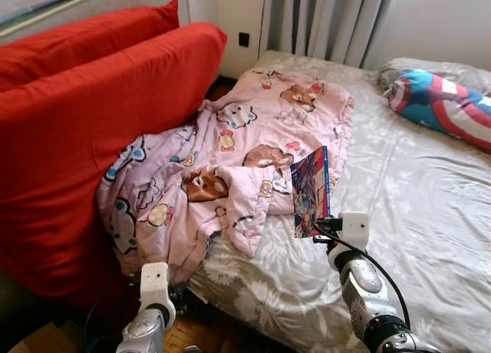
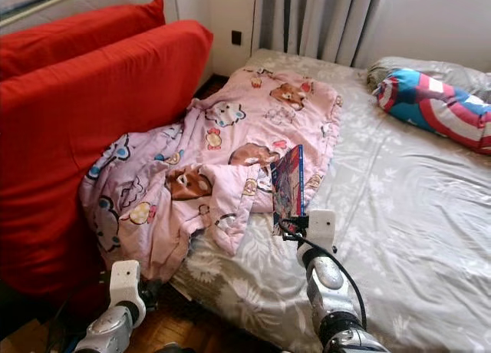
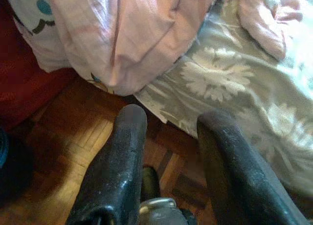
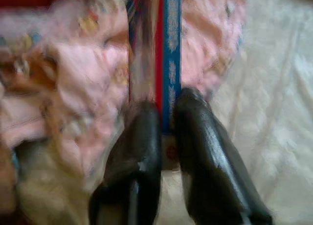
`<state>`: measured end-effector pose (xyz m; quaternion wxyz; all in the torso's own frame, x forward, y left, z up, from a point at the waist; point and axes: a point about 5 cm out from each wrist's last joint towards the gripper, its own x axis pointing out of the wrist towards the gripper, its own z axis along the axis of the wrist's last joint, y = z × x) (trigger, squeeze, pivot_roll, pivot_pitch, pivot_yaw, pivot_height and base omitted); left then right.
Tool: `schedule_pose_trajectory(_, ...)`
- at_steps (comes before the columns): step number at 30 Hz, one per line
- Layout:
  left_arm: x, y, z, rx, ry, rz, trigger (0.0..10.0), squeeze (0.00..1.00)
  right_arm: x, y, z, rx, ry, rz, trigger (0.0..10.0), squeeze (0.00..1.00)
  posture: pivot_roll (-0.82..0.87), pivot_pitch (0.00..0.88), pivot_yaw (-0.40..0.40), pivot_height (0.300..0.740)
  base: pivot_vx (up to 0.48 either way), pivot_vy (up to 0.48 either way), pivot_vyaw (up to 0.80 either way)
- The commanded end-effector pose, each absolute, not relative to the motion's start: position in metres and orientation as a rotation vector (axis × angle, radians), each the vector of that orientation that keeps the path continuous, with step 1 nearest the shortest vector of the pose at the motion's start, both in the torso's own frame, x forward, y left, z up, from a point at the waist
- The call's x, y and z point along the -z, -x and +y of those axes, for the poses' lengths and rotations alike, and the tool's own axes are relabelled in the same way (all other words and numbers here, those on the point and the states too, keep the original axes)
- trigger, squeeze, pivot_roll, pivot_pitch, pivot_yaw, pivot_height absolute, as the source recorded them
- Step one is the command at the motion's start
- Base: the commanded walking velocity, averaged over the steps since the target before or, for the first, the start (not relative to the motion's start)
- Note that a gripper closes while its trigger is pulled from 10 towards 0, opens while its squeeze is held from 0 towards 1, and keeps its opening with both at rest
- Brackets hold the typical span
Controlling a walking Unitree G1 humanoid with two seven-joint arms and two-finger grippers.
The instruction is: Clean up the room
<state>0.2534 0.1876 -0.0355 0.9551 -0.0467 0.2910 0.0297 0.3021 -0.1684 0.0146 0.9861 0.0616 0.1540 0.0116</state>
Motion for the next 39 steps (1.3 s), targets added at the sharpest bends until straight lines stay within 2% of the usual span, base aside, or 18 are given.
schedule_pose_trajectory(1,0.043,-0.243,0.190,-0.065,0.090,0.632,10.0,0.00,-0.024,-0.311,-0.164,-0.043,-0.115,0.275,10.0,0.00,-0.01,0.057,-0.047,0.730,0.000,0.000,0.00)
schedule_pose_trajectory(17,0.045,-0.242,0.188,-0.055,0.086,0.651,10.0,0.00,-0.024,-0.310,-0.164,-0.037,-0.118,0.277,10.0,0.00,-0.01,0.057,-0.047,0.730,0.000,0.000,0.00)
schedule_pose_trajectory(25,0.049,-0.237,0.195,-0.090,0.084,0.692,10.0,0.00,-0.024,-0.311,-0.162,-0.039,-0.124,0.279,10.0,0.00,-0.02,0.055,-0.047,0.730,0.000,0.000,0.00)
schedule_pose_trajectory(28,0.048,-0.237,0.200,-0.124,0.102,0.693,10.0,0.00,-0.022,-0.310,-0.162,-0.043,-0.115,0.301,10.0,0.00,-0.02,0.055,-0.048,0.730,0.000,0.000,-0.77)
schedule_pose_trajectory(32,0.048,-0.238,0.197,-0.050,0.032,0.708,10.0,0.00,-0.023,-0.311,-0.161,-0.054,-0.114,0.293,10.0,0.00,-0.02,0.054,-0.048,0.730,0.000,0.000,-0.76)
schedule_pose_trajectory(39,0.052,-0.233,0.198,-0.042,-0.002,0.752,10.0,0.00,-0.019,-0.309,-0.161,-0.051,-0.110,0.314,10.0,0.00,-0.02,0.044,-0.043,0.730,0.000,0.000,-0.74)
